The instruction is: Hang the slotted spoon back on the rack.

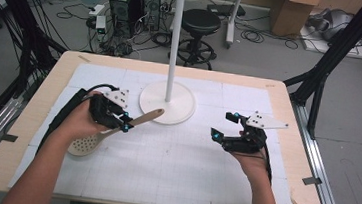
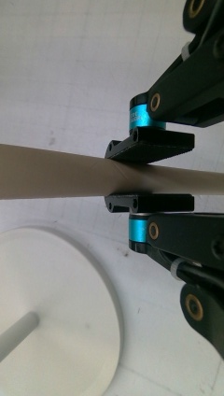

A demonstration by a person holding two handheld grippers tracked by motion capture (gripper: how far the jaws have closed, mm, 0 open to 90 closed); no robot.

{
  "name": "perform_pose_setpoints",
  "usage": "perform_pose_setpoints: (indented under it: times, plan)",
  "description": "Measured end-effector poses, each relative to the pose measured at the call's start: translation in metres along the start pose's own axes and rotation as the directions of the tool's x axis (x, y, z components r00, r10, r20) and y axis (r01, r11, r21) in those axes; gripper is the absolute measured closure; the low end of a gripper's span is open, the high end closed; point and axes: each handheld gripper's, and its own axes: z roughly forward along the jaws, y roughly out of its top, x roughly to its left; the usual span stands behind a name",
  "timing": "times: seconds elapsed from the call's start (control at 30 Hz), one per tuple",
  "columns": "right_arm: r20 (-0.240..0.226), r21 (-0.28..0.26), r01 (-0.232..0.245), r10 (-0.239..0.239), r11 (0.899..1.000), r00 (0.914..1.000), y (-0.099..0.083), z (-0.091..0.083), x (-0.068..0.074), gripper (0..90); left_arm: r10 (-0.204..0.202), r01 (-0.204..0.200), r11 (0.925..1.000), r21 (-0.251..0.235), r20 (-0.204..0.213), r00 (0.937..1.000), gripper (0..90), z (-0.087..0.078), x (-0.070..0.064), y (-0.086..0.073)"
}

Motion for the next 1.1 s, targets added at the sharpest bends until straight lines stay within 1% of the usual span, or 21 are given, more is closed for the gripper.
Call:
perform_pose_setpoints:
  times: [0.07, 0.1, 0.13, 0.17, 0.2, 0.23, 0.27, 0.3, 0.33, 0.43, 0.47, 0.5, 0.57, 0.6, 0.63, 0.67, 0.77, 0.87, 0.9, 1.03, 1.1]
  plan:
    - [-0.001, 0.003, -0.003, 0.003, 1.0, 1.0, 0.0, 0.0, 0.0, 14.6, -0.002, 0.001, 0.9994, -0.033, -0.008, 1.0, 74.7, -0.012, 0.001, 0.002]
    - [-0.001, 0.003, -0.003, 0.003, 1.0, 1.0, 0.0, 0.0, 0.0, 14.6, -0.01, 0.009, 0.9984, -0.056, -0.01, 0.9999, 74.7, -0.016, 0.001, 0.004]
    - [0.001, 0.005, -0.004, 0.004, 1.0, 1.0, -0.001, 0.001, 0.0, 14.6, -0.008, 0.007, 0.9961, -0.088, -0.011, 0.9999, 74.7, -0.025, 0.002, 0.008]
    - [0.001, 0.005, -0.004, 0.004, 1.0, 1.0, -0.001, 0.001, 0.0, 14.6, -0.008, 0.007, 0.9961, -0.088, -0.011, 0.9999, 74.7, -0.025, 0.002, 0.008]
    - [0.001, 0.004, -0.003, 0.003, 1.0, 1.0, -0.001, 0.001, 0.0, 14.7, -0.01, 0.009, 0.9946, -0.103, -0.009, 0.9999, 74.7, -0.029, 0.002, 0.01]
    - [0.001, 0.005, -0.002, 0.002, 1.0, 1.0, -0.001, 0.001, 0.0, 14.6, 0.003, -0.004, 0.9941, -0.108, -0.011, 0.9999, 74.7, -0.034, 0.003, 0.013]
    - [0.0, 0.005, -0.004, 0.004, 1.0, 1.0, -0.001, 0.0, 0.0, 14.7, -0.013, 0.01, 0.9899, -0.141, -0.02, 0.9997, 74.7, -0.041, 0.004, 0.018]
    - [0.0, 0.005, -0.004, 0.004, 1.0, 1.0, -0.001, 0.0, 0.0, 14.7, -0.013, 0.01, 0.9899, -0.141, -0.02, 0.9997, 74.7, -0.041, 0.004, 0.018]
    - [0.002, 0.002, -0.006, 0.006, 1.0, 1.0, -0.001, 0.0, 0.0, 14.6, -0.015, 0.011, 0.9867, -0.162, -0.022, 0.9996, 74.7, -0.049, 0.007, 0.022]
    - [0.002, 0.0, -0.007, 0.007, 1.0, 1.0, -0.001, 0.0, -0.001, 14.7, -0.023, 0.017, 0.9839, -0.178, -0.032, 0.9992, 74.7, -0.055, 0.009, 0.026]
    - [0.001, -0.002, -0.005, 0.005, 1.0, 1.0, -0.001, 0.0, -0.001, 14.7, -0.03, 0.022, 0.9808, -0.194, -0.036, 0.9989, 74.7, -0.061, 0.012, 0.03]
    - [0.0, -0.003, -0.005, 0.005, 1.0, 1.0, -0.001, 0.0, -0.001, 14.6, -0.03, 0.022, 0.9798, -0.199, -0.039, 0.9988, 74.7, -0.064, 0.013, 0.033]
    - [0.001, -0.002, -0.004, 0.004, 1.0, 1.0, -0.001, 0.0, -0.001, 14.7, -0.033, 0.024, 0.9783, -0.206, -0.039, 0.9987, 74.7, -0.067, 0.014, 0.036]
    - [-0.002, -0.001, -0.009, 0.009, 1.0, 1.0, -0.001, 0.0, -0.001, 14.6, -0.028, 0.018, 0.9746, -0.223, -0.04, 0.9988, 74.7, -0.072, 0.016, 0.041]
    - [-0.002, -0.001, -0.009, 0.009, 1.0, 1.0, -0.001, 0.0, -0.001, 14.6, -0.028, 0.018, 0.9746, -0.223, -0.04, 0.9988, 74.7, -0.072, 0.016, 0.041]
    - [0.0, -0.002, -0.006, 0.006, 1.0, 1.0, -0.001, 0.0, -0.001, 14.6, -0.037, 0.028, 0.9705, -0.24, -0.035, 0.9987, 74.7, -0.076, 0.019, 0.046]
    - [-0.002, -0.001, -0.007, 0.007, 1.0, 1.0, -0.001, 0.0, -0.001, 14.7, -0.034, 0.024, 0.9678, -0.251, -0.036, 0.9988, 74.7, -0.08, 0.021, 0.051]
    - [-0.001, -0.001, -0.009, 0.009, 1.0, 1.0, -0.001, 0.0, -0.001, 14.7, -0.031, 0.022, 0.9652, -0.261, -0.031, 0.999, 74.7, -0.087, 0.028, 0.062]
    - [-0.001, -0.001, -0.009, 0.009, 1.0, 1.0, -0.001, 0.0, -0.001, 14.7, -0.031, 0.022, 0.9652, -0.261, -0.031, 0.999, 74.7, -0.087, 0.028, 0.062]
    - [-0.004, 0.001, -0.009, 0.009, 1.0, 1.0, -0.001, 0.001, -0.001, 14.7, -0.043, 0.033, 0.9574, -0.287, -0.028, 0.9987, 74.7, -0.1, 0.04, 0.077]
    - [-0.004, 0.001, -0.008, 0.008, 1.0, 1.0, -0.001, 0.001, -0.001, 14.7, -0.045, 0.036, 0.9554, -0.293, -0.026, 0.9987, 74.7, -0.104, 0.042, 0.08]
